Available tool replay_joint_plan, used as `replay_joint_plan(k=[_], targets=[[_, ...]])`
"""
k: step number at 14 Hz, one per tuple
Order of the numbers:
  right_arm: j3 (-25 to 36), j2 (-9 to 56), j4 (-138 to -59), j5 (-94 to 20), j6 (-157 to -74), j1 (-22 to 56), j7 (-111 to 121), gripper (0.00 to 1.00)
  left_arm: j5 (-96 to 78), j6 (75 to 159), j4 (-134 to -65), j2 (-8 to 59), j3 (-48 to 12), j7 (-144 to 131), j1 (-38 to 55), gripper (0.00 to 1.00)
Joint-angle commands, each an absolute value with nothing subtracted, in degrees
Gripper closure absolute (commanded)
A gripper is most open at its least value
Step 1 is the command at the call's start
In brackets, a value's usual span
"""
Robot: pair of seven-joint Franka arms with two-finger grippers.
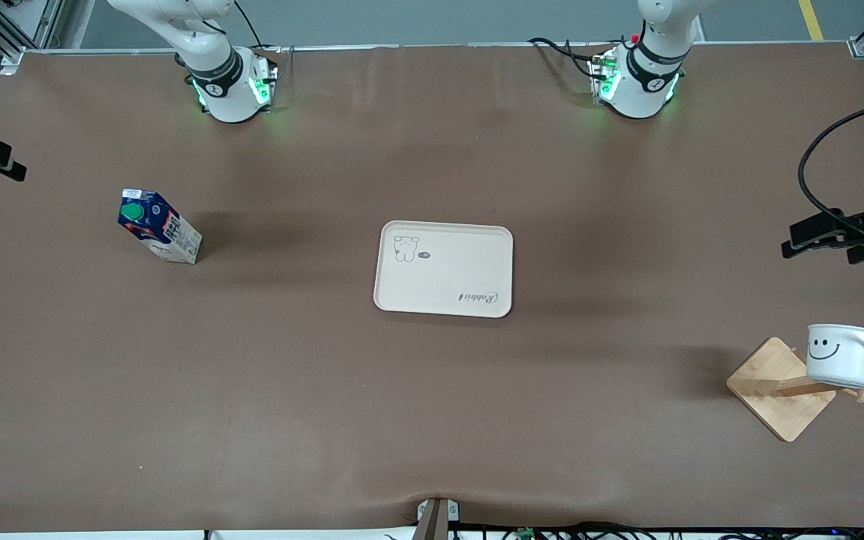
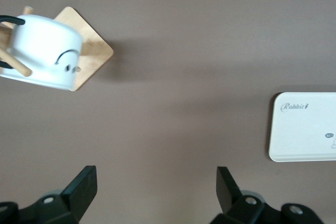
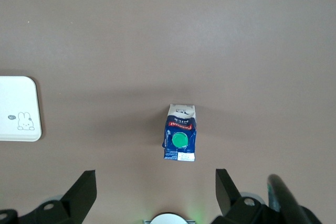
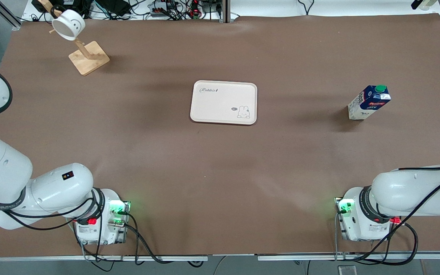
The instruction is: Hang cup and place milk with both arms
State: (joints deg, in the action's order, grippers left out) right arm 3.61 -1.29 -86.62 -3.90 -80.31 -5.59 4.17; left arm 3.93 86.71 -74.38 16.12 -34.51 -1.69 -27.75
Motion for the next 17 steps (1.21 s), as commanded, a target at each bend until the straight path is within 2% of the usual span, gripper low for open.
replay_joint_plan(k=[1,5,7,9,12,14,17], targets=[[2.8,-4.3,-90.2,-5.0,-81.7,-5.9,-0.1,0.0,5.3,85.6,-75.4,14.7,-35.5,-2.5,-27.9,0.0],[2.6,-6.0,-92.5,-4.9,-82.6,-5.2,-0.1,0.0,5.2,85.3,-75.3,13.7,-34.6,-1.8,-25.9,0.0],[2.6,-9.2,-97.8,-4.9,-85.8,-5.2,-0.1,0.0,5.1,83.7,-75.5,11.4,-24.8,-2.9,-16.7,0.0],[2.5,-9.7,-98.4,-4.8,-85.9,-4.7,0.0,0.0,4.2,83.1,-77.2,9.2,-15.9,-2.1,-9.8,0.0],[2.5,-9.5,-98.3,-1.2,-86.0,-3.2,0.1,0.0,4.5,83.7,-83.7,3.5,-13.2,-4.6,-4.9,0.0],[2.6,-9.4,-98.2,-0.7,-86.0,-2.9,0.3,0.0,4.4,86.4,-90.2,-1.5,-8.8,-5.2,-1.2,0.0],[2.6,-9.2,-97.6,-0.6,-86.0,-2.9,0.6,0.0,4.1,89.9,-98.0,-8.1,-7.9,-5.0,-0.4,0.0]])
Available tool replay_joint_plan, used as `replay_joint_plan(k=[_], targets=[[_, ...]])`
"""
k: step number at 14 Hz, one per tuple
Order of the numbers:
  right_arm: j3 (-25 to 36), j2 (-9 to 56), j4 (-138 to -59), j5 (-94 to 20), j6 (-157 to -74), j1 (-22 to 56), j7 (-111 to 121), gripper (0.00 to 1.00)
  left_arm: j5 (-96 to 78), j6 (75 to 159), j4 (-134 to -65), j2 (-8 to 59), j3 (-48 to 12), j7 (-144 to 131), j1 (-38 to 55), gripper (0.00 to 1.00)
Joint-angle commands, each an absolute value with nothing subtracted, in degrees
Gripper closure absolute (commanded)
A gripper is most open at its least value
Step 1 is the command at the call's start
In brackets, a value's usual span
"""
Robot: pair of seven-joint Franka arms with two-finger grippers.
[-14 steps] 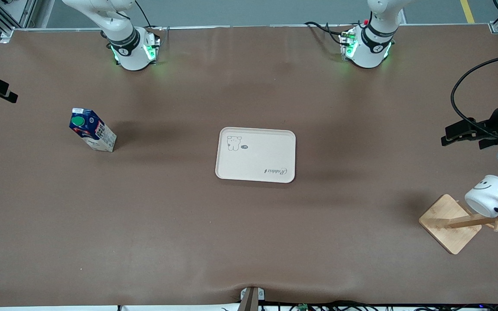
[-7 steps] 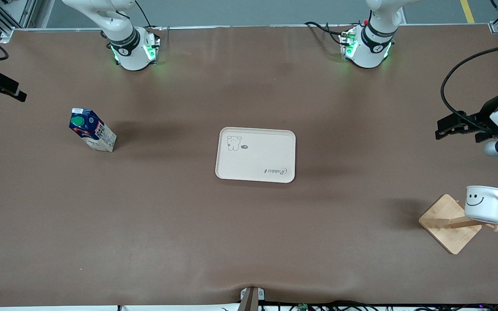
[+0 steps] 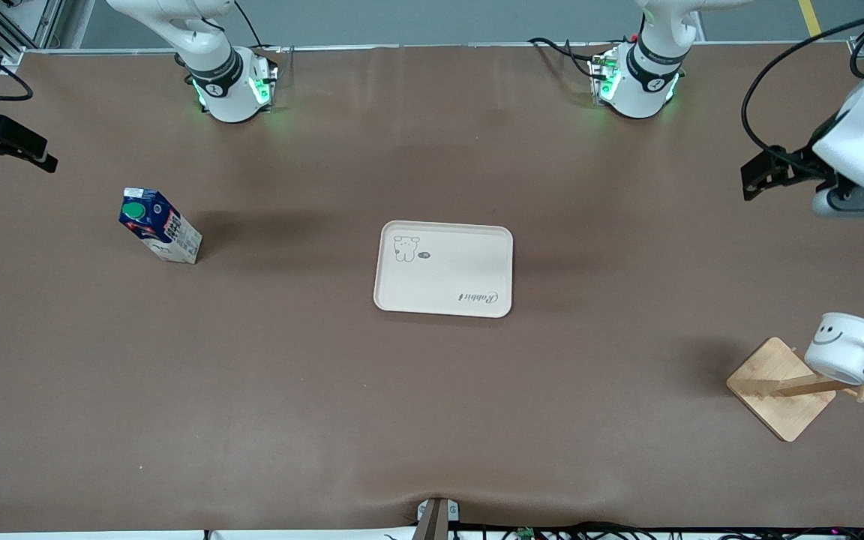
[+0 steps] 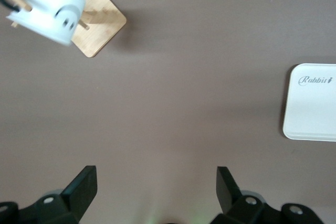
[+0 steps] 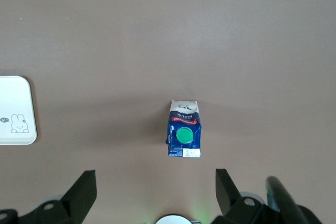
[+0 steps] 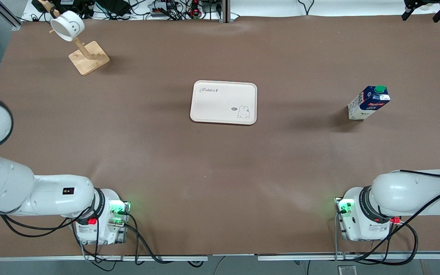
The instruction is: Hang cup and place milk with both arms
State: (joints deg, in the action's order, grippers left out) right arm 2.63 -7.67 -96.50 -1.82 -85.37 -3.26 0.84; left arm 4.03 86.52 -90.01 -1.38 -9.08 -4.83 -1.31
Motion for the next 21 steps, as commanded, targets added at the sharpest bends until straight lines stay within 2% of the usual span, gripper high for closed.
replay_joint_plan(k=[1,21], targets=[[2.6,-9.1,-97.7,-0.6,-86.0,-2.9,0.7,0.0,4.0,89.9,-98.6,-9.0,-7.9,-5.0,-0.2,0.0],[2.8,-9.1,-97.6,-0.6,-85.3,-3.1,0.7,0.0,-0.6,84.8,-94.7,-8.3,-7.9,-4.0,-2.1,0.0]])
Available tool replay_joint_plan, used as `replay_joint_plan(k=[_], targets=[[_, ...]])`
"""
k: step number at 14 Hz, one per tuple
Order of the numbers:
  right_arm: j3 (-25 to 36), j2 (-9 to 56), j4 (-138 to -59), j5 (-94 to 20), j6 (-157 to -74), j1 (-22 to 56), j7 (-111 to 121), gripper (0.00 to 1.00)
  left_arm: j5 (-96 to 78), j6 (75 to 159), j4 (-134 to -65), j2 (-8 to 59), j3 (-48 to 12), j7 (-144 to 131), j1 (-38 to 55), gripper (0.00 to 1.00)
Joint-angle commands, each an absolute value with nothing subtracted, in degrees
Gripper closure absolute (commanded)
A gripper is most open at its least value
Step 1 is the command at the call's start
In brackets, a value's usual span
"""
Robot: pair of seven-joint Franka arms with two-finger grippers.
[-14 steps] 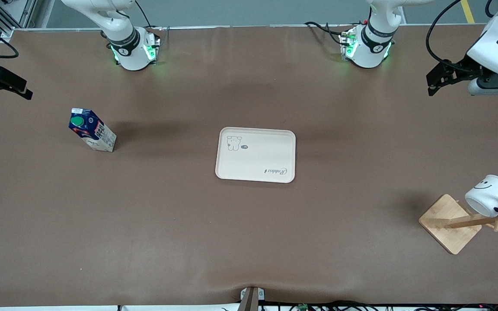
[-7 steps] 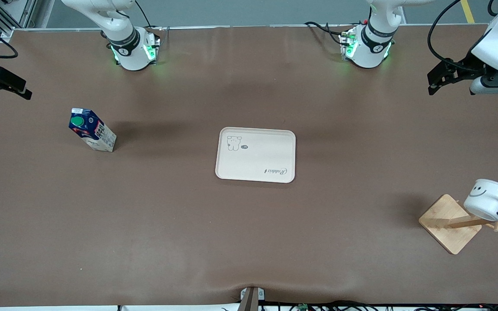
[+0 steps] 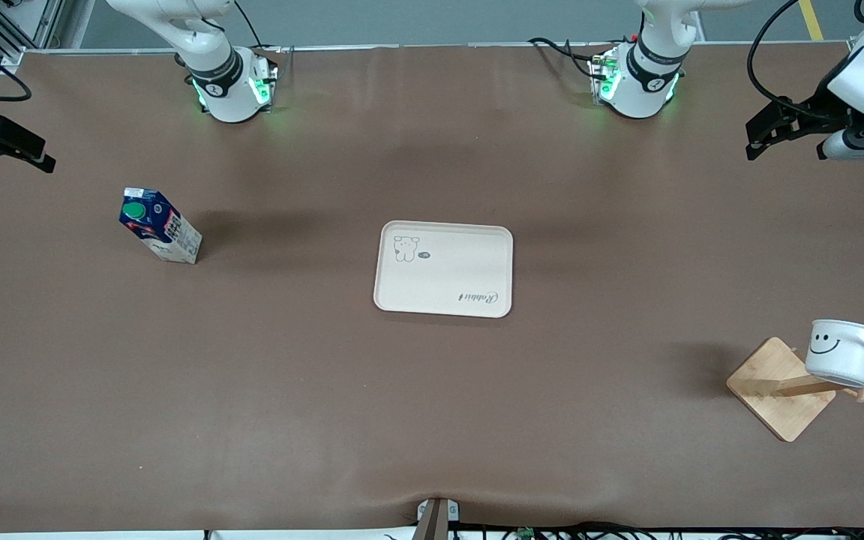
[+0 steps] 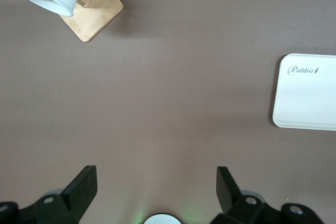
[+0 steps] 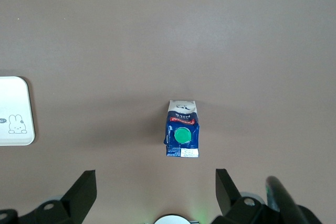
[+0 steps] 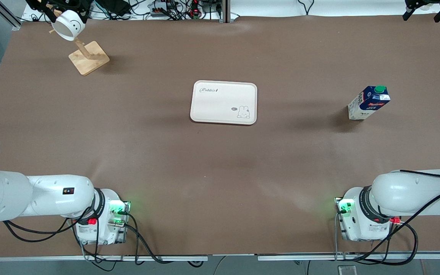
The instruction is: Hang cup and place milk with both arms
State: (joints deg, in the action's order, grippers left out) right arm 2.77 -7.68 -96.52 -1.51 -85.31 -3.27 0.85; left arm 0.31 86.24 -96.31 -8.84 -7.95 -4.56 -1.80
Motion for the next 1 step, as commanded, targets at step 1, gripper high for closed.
replay_joint_plan(k=[1], targets=[[2.8,-9.1,-97.6,-0.6,-85.3,-3.1,0.6,0.0,-0.6,84.8,-94.8,-8.3,-7.9,-4.4,-2.1,0.0]])
